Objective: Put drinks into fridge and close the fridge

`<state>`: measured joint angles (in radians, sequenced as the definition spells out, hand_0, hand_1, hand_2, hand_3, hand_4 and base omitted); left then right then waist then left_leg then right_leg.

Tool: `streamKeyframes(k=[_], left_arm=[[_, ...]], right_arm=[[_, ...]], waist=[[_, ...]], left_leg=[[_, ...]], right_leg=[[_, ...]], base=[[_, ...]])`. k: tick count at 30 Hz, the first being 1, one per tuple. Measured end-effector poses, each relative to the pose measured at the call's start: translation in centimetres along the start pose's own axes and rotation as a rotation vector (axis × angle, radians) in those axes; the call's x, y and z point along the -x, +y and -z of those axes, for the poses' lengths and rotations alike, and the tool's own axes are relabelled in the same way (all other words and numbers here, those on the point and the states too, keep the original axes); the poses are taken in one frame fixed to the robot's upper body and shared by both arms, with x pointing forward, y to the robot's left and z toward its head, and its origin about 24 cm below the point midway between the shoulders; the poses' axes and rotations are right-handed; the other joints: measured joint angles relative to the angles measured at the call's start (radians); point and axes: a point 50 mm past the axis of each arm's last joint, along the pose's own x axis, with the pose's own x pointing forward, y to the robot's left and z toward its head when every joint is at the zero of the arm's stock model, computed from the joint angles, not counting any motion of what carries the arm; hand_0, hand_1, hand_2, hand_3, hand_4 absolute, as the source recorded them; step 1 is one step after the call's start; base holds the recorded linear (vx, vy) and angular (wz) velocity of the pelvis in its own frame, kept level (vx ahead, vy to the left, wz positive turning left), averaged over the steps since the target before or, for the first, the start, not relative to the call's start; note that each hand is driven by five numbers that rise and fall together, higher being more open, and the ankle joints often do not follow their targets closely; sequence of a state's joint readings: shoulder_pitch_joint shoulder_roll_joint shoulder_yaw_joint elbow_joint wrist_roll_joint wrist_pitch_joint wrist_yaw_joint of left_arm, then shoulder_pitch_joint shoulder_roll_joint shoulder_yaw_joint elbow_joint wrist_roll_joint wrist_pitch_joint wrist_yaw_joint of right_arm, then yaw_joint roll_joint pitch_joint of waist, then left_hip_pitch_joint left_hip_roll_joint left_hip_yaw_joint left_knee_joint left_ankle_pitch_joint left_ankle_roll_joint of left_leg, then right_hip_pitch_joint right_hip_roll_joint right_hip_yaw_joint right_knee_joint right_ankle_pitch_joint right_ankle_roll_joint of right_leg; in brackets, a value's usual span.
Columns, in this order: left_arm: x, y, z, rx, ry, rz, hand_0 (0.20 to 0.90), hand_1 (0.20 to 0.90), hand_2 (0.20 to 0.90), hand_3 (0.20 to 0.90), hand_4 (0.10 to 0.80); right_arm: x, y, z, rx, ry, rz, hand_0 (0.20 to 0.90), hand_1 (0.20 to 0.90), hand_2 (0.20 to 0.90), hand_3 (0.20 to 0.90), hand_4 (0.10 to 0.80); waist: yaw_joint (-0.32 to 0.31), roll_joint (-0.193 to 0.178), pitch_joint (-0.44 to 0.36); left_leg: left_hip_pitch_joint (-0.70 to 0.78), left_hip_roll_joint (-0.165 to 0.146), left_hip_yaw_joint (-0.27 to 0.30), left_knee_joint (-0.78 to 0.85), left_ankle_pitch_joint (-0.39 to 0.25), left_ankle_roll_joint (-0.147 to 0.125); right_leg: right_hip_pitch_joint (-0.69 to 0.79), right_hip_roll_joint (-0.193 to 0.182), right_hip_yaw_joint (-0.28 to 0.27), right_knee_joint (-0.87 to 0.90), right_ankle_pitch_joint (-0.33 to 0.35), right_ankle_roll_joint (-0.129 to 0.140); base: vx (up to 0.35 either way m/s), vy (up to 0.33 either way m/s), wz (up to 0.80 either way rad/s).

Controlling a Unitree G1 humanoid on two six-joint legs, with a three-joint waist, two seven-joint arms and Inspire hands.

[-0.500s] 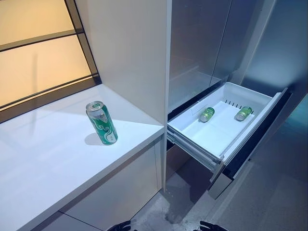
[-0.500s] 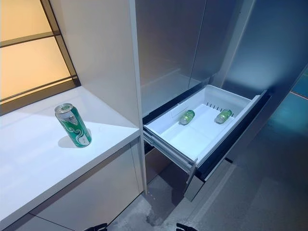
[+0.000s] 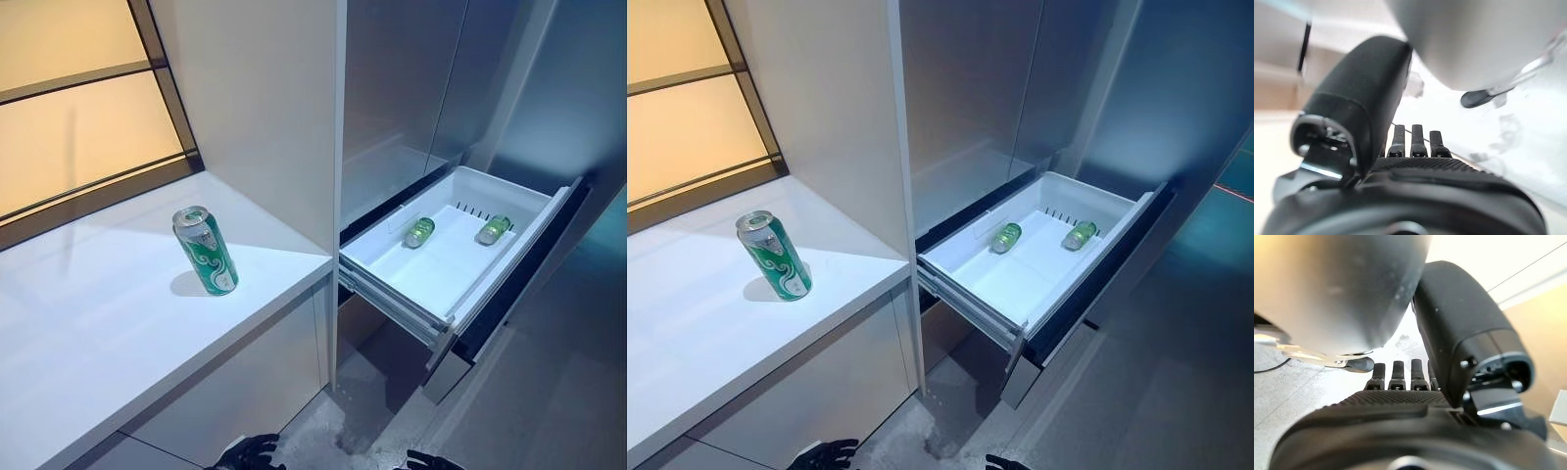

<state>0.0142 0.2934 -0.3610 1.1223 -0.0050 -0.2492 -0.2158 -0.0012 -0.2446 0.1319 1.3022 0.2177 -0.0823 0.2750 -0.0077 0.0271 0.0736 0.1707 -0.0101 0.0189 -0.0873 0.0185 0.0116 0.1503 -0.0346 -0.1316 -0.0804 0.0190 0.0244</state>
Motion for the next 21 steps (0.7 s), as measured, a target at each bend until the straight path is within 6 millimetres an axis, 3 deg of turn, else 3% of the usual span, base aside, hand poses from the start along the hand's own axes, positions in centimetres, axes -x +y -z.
streamKeyframes(k=[6, 8, 10, 13, 18, 21], left_arm=[[1.2, 2.9, -8.9, -0.219, -0.311, 0.1, 0.9, 0.9, 0.9, 0.9, 0.8], [3.0, 4.5, -13.4, -0.214, -0.43, 0.178, 0.9, 0.9, 0.9, 0.9, 0.8], [4.0, 4.8, -15.6, -0.169, -0.492, 0.226, 0.9, 0.9, 0.9, 0.9, 0.8], [7.3, 2.9, -20.4, -0.092, -0.67, 0.423, 0.9, 0.9, 0.9, 0.9, 0.8], [11.8, 0.7, -25.1, 0.005, -0.969, 0.647, 0.9, 0.9, 0.9, 0.9, 0.8], [14.0, 0.8, -26.8, 0.031, -1.125, 0.702, 0.9, 0.9, 0.9, 0.9, 0.8]], right_arm=[[0.1, -0.9, -1.0, 0.041, -0.004, 0.005, 0.9, 0.9, 0.9, 0.9, 0.8], [0.2, -1.2, -1.1, 0.044, -0.005, 0.012, 0.9, 0.9, 0.9, 0.9, 0.8], [0.2, -1.3, -1.1, 0.045, -0.006, 0.015, 0.9, 0.9, 0.9, 0.9, 0.8], [0.3, -1.4, -1.0, 0.046, -0.011, 0.018, 0.9, 0.9, 0.9, 0.9, 0.8], [0.3, -1.3, -0.7, 0.047, -0.019, 0.017, 0.9, 0.9, 0.9, 0.9, 0.8], [0.3, -1.3, -0.7, 0.049, -0.021, 0.019, 0.9, 0.9, 0.9, 0.9, 0.8]], waist=[[0.004, 0.026, 0.012], [0.007, 0.037, 0.018], [0.008, 0.044, 0.02], [0.012, 0.051, 0.024], [0.011, 0.051, 0.025], [0.01, 0.052, 0.024]], left_leg=[[-0.016, 0.0, -0.003, 0.001, 0.004, 0.002], [-0.018, -0.001, -0.006, -0.002, 0.006, 0.001], [-0.018, -0.001, -0.008, -0.002, 0.006, 0.001], [-0.017, -0.001, -0.015, -0.002, 0.006, 0.001], [-0.015, -0.002, -0.029, 0.001, 0.006, 0.001], [-0.014, -0.002, -0.03, 0.001, 0.006, 0.0]], right_leg=[[-0.013, 0.0, 0.0, 0.004, 0.004, 0.0], [-0.01, 0.0, -0.002, -0.004, 0.007, 0.001], [-0.009, 0.0, -0.003, -0.004, 0.007, 0.001], [-0.006, 0.0, -0.007, -0.004, 0.006, 0.002], [0.001, 0.0, -0.022, -0.004, 0.002, 0.005], [0.002, 0.0, -0.022, -0.005, 0.002, 0.004]], base=[[-0.051, 0.012, 0.0], [-0.042, -0.004, 0.03], [-0.019, -0.006, 0.04], [-0.012, -0.026, 0.05], [0.015, -0.027, 0.08], [0.0, 0.0, 0.0]])
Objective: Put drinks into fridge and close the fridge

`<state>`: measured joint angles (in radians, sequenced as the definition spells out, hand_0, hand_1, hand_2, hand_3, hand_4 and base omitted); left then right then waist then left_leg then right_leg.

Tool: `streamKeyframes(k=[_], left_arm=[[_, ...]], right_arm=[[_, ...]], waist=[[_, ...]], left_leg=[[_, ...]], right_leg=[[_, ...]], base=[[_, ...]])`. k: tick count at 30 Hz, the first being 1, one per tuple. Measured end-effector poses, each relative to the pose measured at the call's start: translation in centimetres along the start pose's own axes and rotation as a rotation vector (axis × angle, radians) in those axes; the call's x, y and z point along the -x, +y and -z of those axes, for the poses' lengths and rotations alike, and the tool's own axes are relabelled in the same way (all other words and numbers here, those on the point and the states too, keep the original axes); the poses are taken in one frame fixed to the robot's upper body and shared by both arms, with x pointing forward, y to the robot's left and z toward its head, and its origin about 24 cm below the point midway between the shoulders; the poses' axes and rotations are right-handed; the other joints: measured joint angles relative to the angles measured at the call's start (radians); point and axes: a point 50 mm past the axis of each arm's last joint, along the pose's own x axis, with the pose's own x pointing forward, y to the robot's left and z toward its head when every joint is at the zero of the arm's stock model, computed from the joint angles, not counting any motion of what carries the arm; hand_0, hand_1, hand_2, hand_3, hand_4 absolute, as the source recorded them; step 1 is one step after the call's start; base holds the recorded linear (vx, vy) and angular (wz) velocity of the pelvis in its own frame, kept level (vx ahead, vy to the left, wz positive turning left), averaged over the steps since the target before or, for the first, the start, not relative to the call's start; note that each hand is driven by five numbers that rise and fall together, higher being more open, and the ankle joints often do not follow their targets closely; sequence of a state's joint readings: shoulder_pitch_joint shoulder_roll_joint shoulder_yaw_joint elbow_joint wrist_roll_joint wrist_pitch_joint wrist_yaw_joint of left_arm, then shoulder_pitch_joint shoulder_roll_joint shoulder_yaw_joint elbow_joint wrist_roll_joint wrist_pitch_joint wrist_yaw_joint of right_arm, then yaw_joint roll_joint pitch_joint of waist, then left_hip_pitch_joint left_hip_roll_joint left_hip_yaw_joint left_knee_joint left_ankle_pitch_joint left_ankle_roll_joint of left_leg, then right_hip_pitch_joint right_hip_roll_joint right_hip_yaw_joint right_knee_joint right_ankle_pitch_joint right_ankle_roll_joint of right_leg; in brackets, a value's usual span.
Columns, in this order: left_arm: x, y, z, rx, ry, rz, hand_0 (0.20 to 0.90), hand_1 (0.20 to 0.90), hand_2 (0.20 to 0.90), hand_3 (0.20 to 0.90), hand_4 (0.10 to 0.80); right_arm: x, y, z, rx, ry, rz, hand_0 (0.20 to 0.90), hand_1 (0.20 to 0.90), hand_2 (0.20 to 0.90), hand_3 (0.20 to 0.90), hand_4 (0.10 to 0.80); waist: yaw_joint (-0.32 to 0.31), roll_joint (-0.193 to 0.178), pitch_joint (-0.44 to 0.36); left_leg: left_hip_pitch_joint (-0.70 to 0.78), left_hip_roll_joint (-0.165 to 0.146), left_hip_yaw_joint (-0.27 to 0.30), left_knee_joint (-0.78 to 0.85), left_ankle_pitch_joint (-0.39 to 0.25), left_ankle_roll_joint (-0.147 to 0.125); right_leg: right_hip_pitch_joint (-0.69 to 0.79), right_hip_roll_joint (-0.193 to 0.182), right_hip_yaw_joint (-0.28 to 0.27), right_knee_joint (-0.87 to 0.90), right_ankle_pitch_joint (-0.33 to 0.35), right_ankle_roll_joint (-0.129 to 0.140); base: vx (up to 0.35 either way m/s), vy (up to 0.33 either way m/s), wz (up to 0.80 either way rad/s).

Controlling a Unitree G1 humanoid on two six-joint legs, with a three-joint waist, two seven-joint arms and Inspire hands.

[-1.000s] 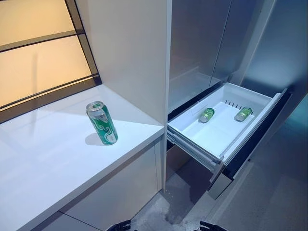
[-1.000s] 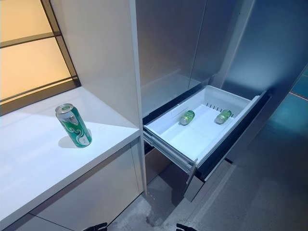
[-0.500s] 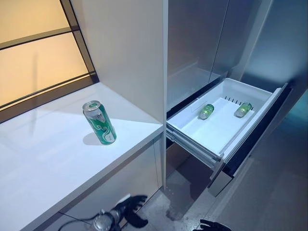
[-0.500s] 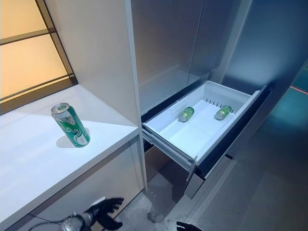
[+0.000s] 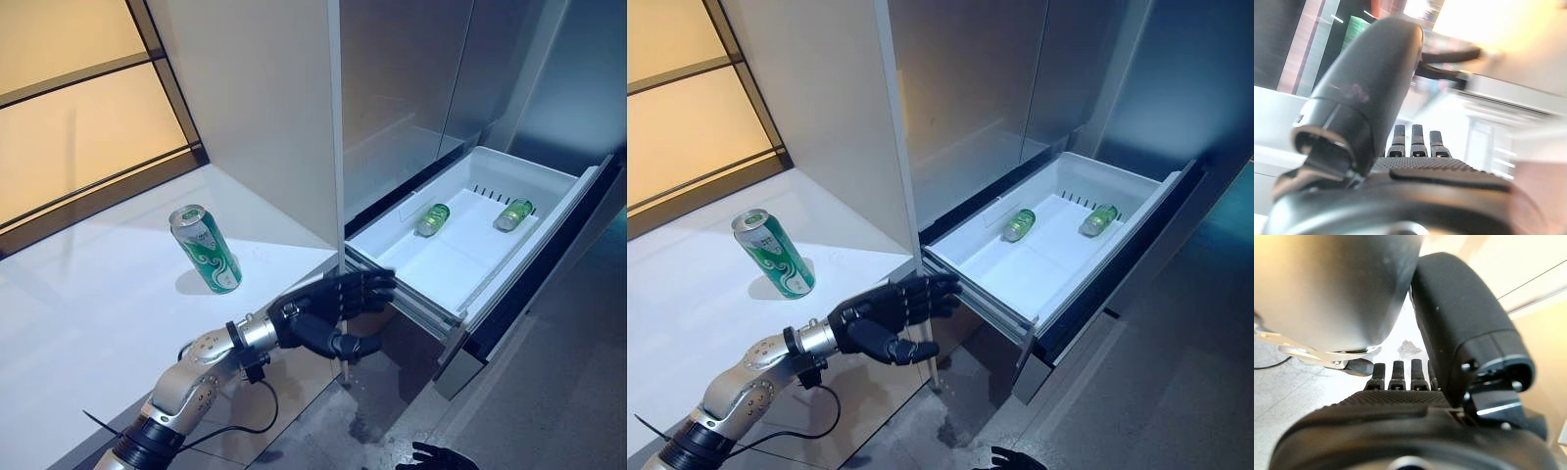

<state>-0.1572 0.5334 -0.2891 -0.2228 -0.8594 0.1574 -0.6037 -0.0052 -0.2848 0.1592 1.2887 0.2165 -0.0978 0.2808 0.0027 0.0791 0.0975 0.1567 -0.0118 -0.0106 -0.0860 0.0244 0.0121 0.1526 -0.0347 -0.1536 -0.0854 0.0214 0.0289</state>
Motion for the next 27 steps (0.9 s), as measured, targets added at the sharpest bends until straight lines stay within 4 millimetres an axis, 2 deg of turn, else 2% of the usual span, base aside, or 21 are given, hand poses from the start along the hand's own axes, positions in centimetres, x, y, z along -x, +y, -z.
streamKeyframes(k=[4, 9, 12, 16, 18, 22, 27], left_arm=[[0.1, -0.3, -3.1, 0.043, -0.237, 0.042, 0.9, 0.9, 0.9, 0.9, 0.8], [0.1, -1.1, -5.1, 0.009, -0.393, 0.081, 0.9, 0.9, 0.9, 0.9, 0.8], [0.9, -0.6, -6.6, -0.093, -0.492, -0.026, 0.9, 0.9, 0.9, 0.9, 0.8], [3.3, 0.6, -9.6, -0.339, -0.63, -0.274, 0.9, 0.9, 0.9, 0.9, 0.8], [4.1, 0.8, -10.6, -0.409, -0.683, -0.347, 0.9, 0.9, 0.9, 0.9, 0.8], [5.0, 1.0, -11.5, -0.513, -0.712, -0.466, 0.9, 0.9, 0.9, 0.9, 0.8], [5.6, 1.5, -11.8, -0.61, -0.685, -0.627, 0.9, 0.9, 0.9, 0.9, 0.8]], right_arm=[[0.0, 0.2, 0.1, 0.0, -0.006, 0.004, 0.9, 0.9, 0.9, 0.9, 0.8], [-0.1, 0.3, 0.2, 0.007, -0.003, 0.007, 0.9, 0.9, 0.9, 0.9, 0.8], [-0.1, 0.4, 0.1, 0.016, -0.002, 0.007, 0.9, 0.9, 0.9, 0.9, 0.8], [-0.1, 0.4, 0.3, 0.014, 0.0, 0.01, 0.9, 0.9, 0.9, 0.9, 0.8], [0.0, 0.4, 0.6, 0.012, 0.008, 0.013, 0.9, 0.9, 0.9, 0.9, 0.8], [0.0, 0.8, 1.2, 0.012, 0.028, 0.005, 0.9, 0.9, 0.9, 0.9, 0.8], [-0.2, 1.7, 1.5, 0.013, 0.048, -0.012, 0.9, 0.9, 0.9, 0.9, 0.8]], waist=[[-0.002, 0.001, -0.001], [0.0, 0.001, -0.001], [-0.001, 0.002, -0.002], [0.008, -0.001, -0.004], [0.022, -0.007, -0.011], [0.056, -0.026, -0.03], [0.065, -0.051, -0.048]], left_leg=[[0.002, 0.0, 0.0, 0.0, 0.0, 0.0], [0.01, -0.001, 0.0, 0.001, 0.0, 0.0], [0.017, 0.0, 0.0, -0.002, 0.0, 0.0], [0.016, 0.002, 0.0, -0.004, -0.001, -0.001], [0.015, 0.002, -0.001, -0.004, -0.001, -0.002], [0.013, 0.001, -0.005, -0.003, -0.001, -0.001], [0.001, -0.002, -0.007, -0.004, -0.001, 0.0]], right_leg=[[0.002, 0.0, 0.001, -0.004, 0.0, 0.0], [0.01, 0.0, 0.001, -0.004, 0.0, 0.0], [0.018, 0.0, 0.001, -0.004, -0.002, 0.003], [0.017, 0.002, 0.001, -0.004, -0.003, 0.003], [0.015, 0.002, 0.001, -0.004, -0.004, 0.002], [0.016, 0.001, -0.001, -0.004, -0.004, 0.002], [0.009, 0.0, -0.002, -0.004, -0.004, 0.001]], base=[[0.035, -0.023, 0.0], [0.006, -0.004, 0.0], [0.0, 0.0, 0.0], [0.0, 0.0, 0.0], [0.0, 0.0, 0.0], [0.005, -0.011, 0.02], [0.0, -0.002, 0.01]])
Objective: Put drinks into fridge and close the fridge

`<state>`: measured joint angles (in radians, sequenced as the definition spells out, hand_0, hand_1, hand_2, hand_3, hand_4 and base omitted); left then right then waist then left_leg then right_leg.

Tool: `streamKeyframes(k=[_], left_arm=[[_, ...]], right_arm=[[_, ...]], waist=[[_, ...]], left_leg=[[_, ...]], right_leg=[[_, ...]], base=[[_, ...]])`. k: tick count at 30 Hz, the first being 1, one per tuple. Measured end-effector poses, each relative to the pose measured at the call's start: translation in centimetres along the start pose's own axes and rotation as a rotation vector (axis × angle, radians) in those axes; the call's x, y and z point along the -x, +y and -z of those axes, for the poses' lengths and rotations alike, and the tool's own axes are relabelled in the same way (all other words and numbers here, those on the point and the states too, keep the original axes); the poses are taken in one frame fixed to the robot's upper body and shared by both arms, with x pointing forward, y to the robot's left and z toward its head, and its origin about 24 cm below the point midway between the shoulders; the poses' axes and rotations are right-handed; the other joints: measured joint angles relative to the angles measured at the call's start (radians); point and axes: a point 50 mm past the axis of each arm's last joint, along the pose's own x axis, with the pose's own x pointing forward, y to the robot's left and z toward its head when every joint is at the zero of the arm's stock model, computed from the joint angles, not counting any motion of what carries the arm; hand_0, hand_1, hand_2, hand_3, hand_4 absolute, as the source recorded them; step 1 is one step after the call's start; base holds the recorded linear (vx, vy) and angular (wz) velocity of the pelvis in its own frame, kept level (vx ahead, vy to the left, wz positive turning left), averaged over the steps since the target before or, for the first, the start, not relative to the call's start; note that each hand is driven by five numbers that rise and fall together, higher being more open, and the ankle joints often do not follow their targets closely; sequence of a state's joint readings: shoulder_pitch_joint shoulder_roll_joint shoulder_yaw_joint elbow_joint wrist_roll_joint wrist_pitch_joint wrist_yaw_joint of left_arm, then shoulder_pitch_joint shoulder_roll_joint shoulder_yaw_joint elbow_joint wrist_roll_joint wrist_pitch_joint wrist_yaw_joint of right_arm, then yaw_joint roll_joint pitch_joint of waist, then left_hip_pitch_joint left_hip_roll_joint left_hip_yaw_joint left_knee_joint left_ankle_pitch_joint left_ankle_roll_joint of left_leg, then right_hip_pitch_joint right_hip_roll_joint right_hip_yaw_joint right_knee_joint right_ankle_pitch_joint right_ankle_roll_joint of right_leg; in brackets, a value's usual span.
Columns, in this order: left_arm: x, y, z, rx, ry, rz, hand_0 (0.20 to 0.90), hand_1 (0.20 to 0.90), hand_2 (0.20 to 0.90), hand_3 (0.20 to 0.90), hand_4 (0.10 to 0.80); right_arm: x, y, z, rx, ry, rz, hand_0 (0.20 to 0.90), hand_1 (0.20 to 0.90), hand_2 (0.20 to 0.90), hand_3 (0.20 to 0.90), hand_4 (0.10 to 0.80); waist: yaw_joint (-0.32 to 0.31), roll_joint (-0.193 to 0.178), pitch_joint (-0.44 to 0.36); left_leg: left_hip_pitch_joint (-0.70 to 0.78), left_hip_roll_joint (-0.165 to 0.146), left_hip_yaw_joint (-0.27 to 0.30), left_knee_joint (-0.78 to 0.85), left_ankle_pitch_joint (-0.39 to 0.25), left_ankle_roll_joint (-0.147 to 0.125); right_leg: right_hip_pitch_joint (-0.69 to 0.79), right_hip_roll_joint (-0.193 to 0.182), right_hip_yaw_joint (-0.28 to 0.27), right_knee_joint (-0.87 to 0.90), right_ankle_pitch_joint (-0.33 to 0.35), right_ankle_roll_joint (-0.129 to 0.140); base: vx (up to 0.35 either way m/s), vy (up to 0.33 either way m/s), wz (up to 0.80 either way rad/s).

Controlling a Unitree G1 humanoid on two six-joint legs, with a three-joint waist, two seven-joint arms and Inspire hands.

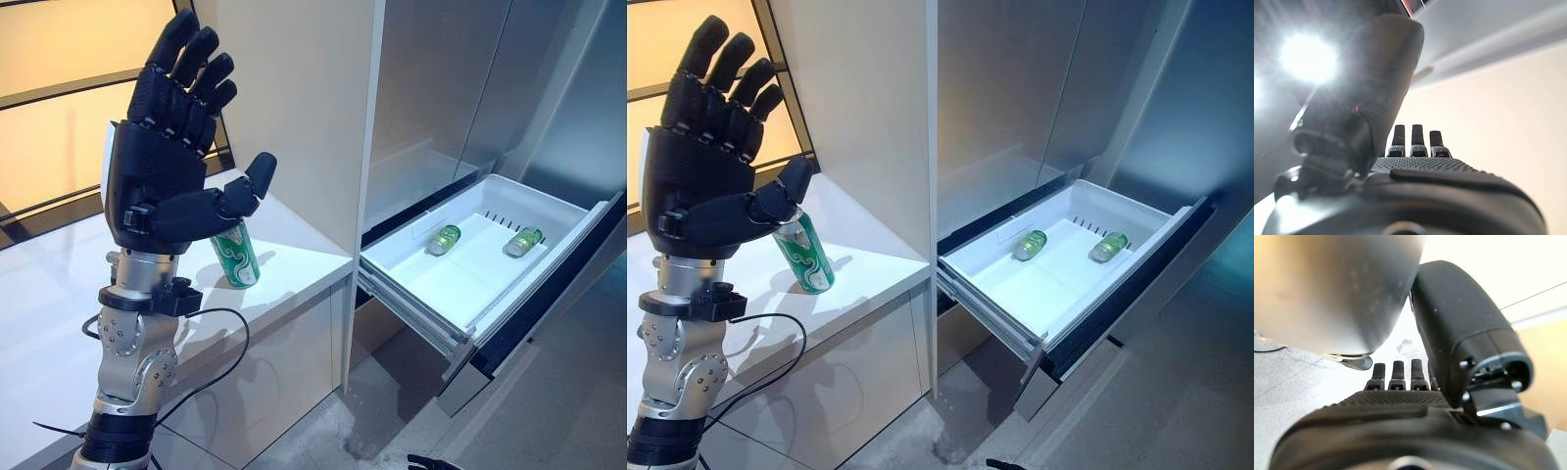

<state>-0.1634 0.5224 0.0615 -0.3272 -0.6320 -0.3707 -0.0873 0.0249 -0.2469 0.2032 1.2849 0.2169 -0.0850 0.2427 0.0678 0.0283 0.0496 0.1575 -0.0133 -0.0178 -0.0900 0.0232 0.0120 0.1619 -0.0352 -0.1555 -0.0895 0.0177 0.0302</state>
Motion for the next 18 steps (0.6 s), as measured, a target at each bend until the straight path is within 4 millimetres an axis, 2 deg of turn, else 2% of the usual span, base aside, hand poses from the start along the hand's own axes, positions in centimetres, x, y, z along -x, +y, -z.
streamKeyframes(k=[3, 18], left_arm=[[0.0, 0.3, 0.2, -0.029, 0.016, -0.032, 0.9, 0.9, 0.9, 0.9, 0.8], [2.4, 3.4, 5.0, -0.044, 0.353, -0.229, 0.9, 0.9, 0.9, 0.9, 0.8]], right_arm=[[0.0, 0.1, 0.0, -0.003, 0.003, -0.002, 0.9, 0.9, 0.9, 0.9, 0.8], [0.0, 0.2, -0.2, -0.007, 0.012, -0.006, 0.9, 0.9, 0.9, 0.9, 0.8]], waist=[[0.0, -0.003, -0.003], [-0.015, 0.008, -0.001]], left_leg=[[-0.002, 0.0, 0.0, 0.002, 0.001, 0.0], [-0.001, 0.0, 0.001, 0.003, 0.001, 0.0]], right_leg=[[-0.005, 0.0, 0.0, 0.0, 0.002, -0.003], [-0.007, 0.001, 0.001, 0.0, 0.002, -0.003]], base=[[0.0, 0.0, 0.0], [0.0, 0.0, 0.0]])
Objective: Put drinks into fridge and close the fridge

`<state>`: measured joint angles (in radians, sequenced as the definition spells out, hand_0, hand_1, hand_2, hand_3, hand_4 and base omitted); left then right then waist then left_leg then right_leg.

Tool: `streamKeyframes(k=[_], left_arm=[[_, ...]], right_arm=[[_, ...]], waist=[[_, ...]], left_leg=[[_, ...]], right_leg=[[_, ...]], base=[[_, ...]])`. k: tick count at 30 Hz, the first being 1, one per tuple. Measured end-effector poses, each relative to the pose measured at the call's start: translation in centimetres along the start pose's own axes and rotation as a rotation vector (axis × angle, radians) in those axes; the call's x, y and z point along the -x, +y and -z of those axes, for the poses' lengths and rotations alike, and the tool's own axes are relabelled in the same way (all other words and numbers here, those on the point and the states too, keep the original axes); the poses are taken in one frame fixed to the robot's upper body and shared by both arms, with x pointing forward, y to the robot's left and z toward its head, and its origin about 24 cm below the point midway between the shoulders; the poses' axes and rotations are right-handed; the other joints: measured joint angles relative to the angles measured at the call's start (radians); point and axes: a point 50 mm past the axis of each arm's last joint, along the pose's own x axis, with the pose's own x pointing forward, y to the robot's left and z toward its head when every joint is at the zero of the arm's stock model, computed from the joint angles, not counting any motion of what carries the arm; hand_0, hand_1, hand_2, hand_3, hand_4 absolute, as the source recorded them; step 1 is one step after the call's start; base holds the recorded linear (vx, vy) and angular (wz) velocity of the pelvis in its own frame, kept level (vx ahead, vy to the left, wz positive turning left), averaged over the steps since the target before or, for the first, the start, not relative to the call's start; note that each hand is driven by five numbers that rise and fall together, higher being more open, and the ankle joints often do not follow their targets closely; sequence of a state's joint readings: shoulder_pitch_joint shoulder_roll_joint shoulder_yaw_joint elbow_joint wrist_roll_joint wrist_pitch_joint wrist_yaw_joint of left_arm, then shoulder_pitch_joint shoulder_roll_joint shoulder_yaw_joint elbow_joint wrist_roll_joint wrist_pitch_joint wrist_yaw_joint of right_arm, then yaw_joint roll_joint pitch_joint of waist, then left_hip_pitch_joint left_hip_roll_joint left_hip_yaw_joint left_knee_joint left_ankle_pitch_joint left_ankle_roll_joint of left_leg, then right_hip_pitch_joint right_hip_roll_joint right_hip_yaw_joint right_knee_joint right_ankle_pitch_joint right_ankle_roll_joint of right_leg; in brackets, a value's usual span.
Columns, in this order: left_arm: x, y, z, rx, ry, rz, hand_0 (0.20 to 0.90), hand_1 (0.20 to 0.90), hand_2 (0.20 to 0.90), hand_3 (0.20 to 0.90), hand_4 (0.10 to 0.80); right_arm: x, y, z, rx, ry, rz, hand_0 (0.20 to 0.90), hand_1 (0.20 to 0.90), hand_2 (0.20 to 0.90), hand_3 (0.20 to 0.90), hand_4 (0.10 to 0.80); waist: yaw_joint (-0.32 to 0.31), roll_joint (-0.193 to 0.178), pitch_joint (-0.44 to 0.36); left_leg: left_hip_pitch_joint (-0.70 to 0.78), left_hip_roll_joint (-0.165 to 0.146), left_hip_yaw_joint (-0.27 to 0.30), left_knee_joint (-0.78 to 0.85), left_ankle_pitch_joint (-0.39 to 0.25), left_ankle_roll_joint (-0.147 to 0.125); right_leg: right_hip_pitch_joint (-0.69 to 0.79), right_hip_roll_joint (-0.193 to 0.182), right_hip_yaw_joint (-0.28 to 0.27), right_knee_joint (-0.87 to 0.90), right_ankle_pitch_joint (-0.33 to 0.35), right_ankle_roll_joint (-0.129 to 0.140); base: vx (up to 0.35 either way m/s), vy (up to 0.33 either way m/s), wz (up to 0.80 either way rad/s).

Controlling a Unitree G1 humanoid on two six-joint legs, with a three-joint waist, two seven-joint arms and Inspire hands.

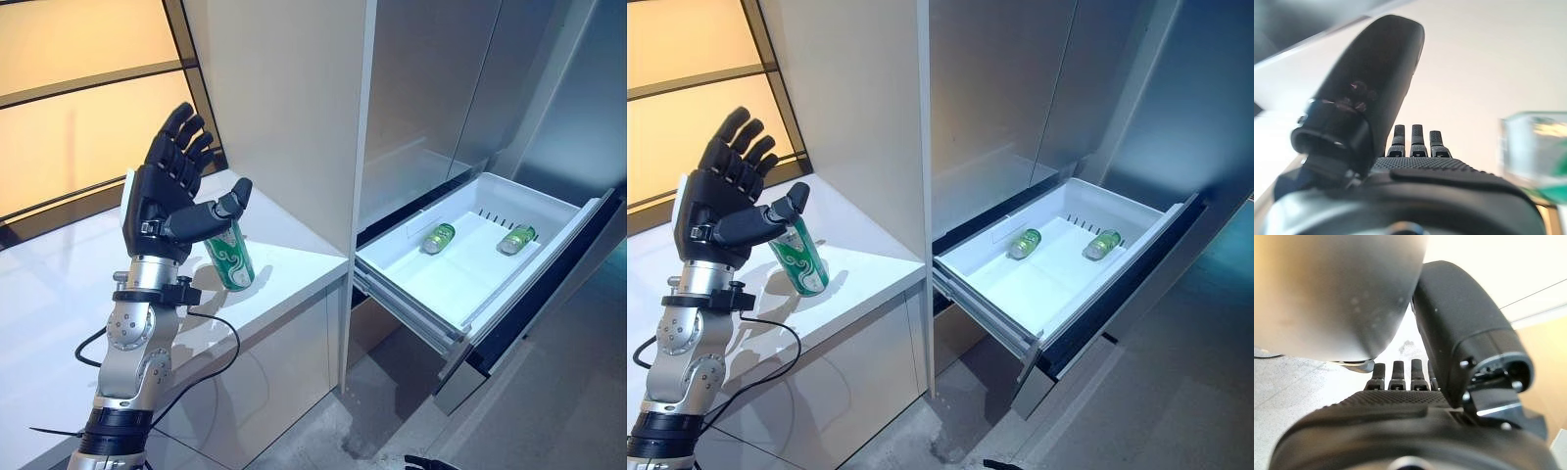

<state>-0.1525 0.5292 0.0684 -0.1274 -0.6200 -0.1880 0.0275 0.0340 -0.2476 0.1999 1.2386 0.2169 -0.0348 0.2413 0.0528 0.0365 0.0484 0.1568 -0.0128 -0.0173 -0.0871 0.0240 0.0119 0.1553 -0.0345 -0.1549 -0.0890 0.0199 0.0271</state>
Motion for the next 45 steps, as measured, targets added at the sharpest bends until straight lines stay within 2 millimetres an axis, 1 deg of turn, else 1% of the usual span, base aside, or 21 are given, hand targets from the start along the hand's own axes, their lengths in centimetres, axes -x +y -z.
streamKeyframes(k=[2, 7, 11, 16, 23, 30, 40, 45], left_arm=[[0.1, 0.1, 0.4, 0.01, 0.029, -0.006, 0.9, 0.9, 0.9, 0.9, 0.8], [0.1, 0.7, 0.4, 0.018, 0.047, -0.031, 0.9, 0.9, 0.9, 0.9, 0.8], [0.2, 1.4, 1.1, 0.014, 0.084, -0.063, 0.9, 0.9, 0.9, 0.9, 0.8], [0.5, 1.9, 2.0, 0.008, 0.134, -0.089, 0.9, 0.9, 0.9, 0.9, 0.8], [0.5, 2.1, 2.0, -0.027, 0.135, -0.127, 0.9, 0.9, 0.9, 0.9, 0.8], [0.5, 2.1, 2.1, -0.027, 0.143, -0.12, 0.9, 0.9, 0.9, 0.9, 0.8], [0.7, 2.0, 3.2, -0.035, 0.247, -0.06, 0.9, 0.9, 0.9, 0.9, 0.8], [0.7, 2.5, 3.3, -0.065, 0.287, -0.038, 0.9, 0.9, 0.9, 0.9, 0.8]], right_arm=[[0.0, 0.0, 0.0, -0.002, 0.002, 0.001, 0.9, 0.9, 0.9, 0.9, 0.8], [0.0, -0.1, -0.2, -0.001, -0.004, 0.003, 0.9, 0.9, 0.9, 0.9, 0.8], [0.1, -0.3, -0.4, 0.001, -0.007, 0.006, 0.9, 0.9, 0.9, 0.9, 0.8], [0.0, -0.2, -0.5, 0.001, -0.005, 0.003, 0.9, 0.9, 0.9, 0.9, 0.8], [0.0, -0.1, -0.8, 0.001, -0.01, -0.002, 0.9, 0.9, 0.9, 0.9, 0.8], [0.0, -0.1, -0.8, -0.001, -0.005, -0.002, 0.9, 0.9, 0.9, 0.9, 0.8], [0.0, -0.1, -0.8, -0.006, -0.008, 0.0, 0.9, 0.9, 0.9, 0.9, 0.8], [0.0, -0.2, -0.8, -0.01, -0.009, 0.001, 0.9, 0.9, 0.9, 0.9, 0.8]], waist=[[0.0, 0.001, 0.001], [0.0, 0.006, 0.006], [0.0, 0.012, 0.016], [0.0, 0.006, 0.023], [0.0, -0.003, 0.036], [-0.001, -0.003, 0.036], [-0.003, -0.002, 0.037], [-0.004, 0.0, 0.038]], left_leg=[[0.0, 0.0, 0.0, 0.0, 0.0, 0.0], [0.0, 0.0, 0.0, -0.001, 0.0, 0.0], [0.0, 0.0, 0.001, -0.002, 0.0, 0.0], [0.0, 0.0, 0.001, 0.0, 0.0, 0.0], [0.0, 0.0, 0.001, 0.002, 0.0, 0.0], [0.001, 0.0, 0.002, 0.001, 0.0, 0.0], [0.002, 0.0, 0.003, 0.001, 0.0, 0.0], [0.002, 0.0, 0.005, 0.001, 0.0, 0.0]], right_leg=[[0.0, 0.0, 0.0, 0.001, 0.0, 0.0], [0.001, 0.0, 0.0, 0.0, 0.0, 0.0], [0.002, 0.0, 0.0, 0.0, 0.0, 0.001], [0.001, 0.001, 0.0, 0.001, 0.0, 0.0], [0.001, 0.001, 0.0, 0.004, -0.001, 0.001], [0.001, 0.001, 0.001, 0.005, 0.0, 0.001], [0.001, 0.001, 0.002, 0.005, 0.0, 0.001], [0.001, 0.001, 0.002, 0.005, 0.0, 0.001]], base=[[0.0, 0.0, 0.0], [0.0, 0.0, 0.0], [0.0, 0.0, 0.0], [0.0, 0.0, 0.0], [0.0, 0.0, 0.0], [0.0, 0.0, 0.0], [0.0, 0.0, 0.0], [0.0, 0.0, 0.0]])
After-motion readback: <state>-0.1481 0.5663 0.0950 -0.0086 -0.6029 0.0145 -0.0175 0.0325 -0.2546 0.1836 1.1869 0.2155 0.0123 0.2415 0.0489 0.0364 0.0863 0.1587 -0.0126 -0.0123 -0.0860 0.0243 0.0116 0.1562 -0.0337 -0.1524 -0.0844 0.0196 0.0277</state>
